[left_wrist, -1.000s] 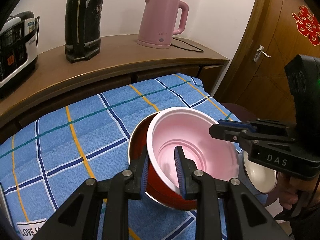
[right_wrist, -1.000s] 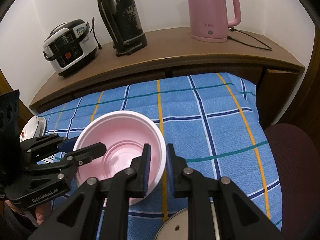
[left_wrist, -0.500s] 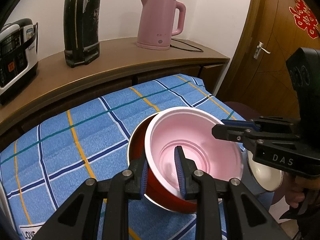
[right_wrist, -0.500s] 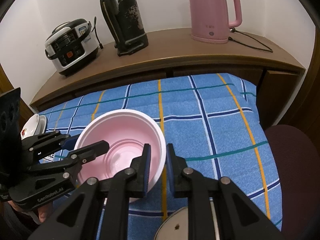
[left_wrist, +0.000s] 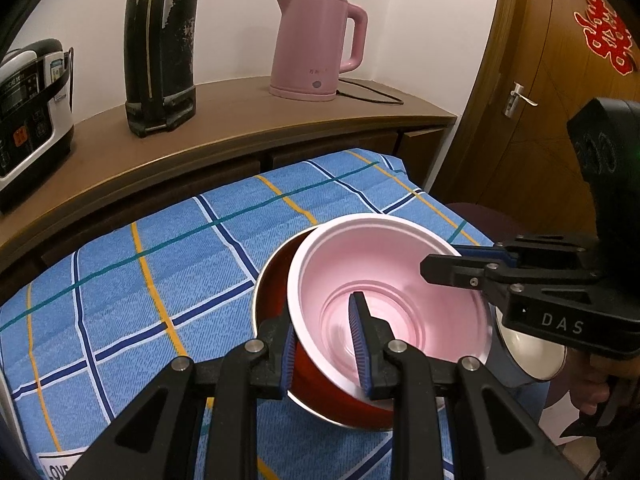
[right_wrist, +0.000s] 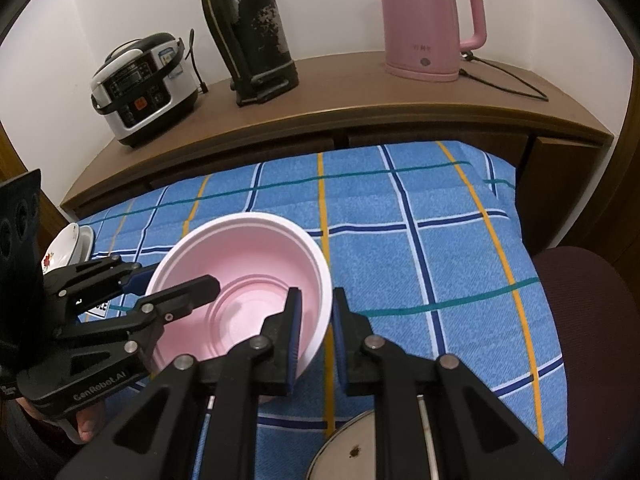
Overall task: Organize plates and bowls
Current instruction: 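Lower the pink bowl into the red-outside bowl with both grippers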
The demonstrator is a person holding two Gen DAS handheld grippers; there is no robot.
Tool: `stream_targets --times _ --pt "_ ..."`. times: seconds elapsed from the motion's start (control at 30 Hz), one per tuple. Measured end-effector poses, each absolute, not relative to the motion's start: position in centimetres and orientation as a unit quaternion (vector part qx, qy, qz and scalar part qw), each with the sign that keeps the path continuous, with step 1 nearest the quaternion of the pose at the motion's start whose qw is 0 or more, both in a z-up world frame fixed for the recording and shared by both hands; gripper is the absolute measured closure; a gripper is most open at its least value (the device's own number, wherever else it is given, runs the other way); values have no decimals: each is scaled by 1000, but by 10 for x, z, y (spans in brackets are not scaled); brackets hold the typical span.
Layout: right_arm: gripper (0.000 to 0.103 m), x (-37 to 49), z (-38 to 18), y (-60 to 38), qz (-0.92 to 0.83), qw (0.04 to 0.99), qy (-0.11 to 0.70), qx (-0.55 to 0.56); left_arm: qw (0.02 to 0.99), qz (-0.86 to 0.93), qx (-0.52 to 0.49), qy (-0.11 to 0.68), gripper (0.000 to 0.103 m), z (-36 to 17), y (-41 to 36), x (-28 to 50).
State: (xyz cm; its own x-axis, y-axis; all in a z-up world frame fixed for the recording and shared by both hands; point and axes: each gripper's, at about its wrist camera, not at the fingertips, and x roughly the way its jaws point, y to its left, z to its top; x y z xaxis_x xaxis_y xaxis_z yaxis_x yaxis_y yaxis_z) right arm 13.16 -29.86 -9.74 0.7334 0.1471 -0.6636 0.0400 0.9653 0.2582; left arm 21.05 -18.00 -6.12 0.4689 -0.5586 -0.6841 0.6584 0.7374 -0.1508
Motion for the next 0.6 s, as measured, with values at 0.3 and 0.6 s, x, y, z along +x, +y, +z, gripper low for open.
stream_targets --times 0.3,0.6 --pt "87 126 -92 -298 33 928 350 123 856 -352 68 373 83 -62 -177 213" --pt "93 124 -95 -293 30 933 345 96 868 -336 93 352 83 -60 -180 206"
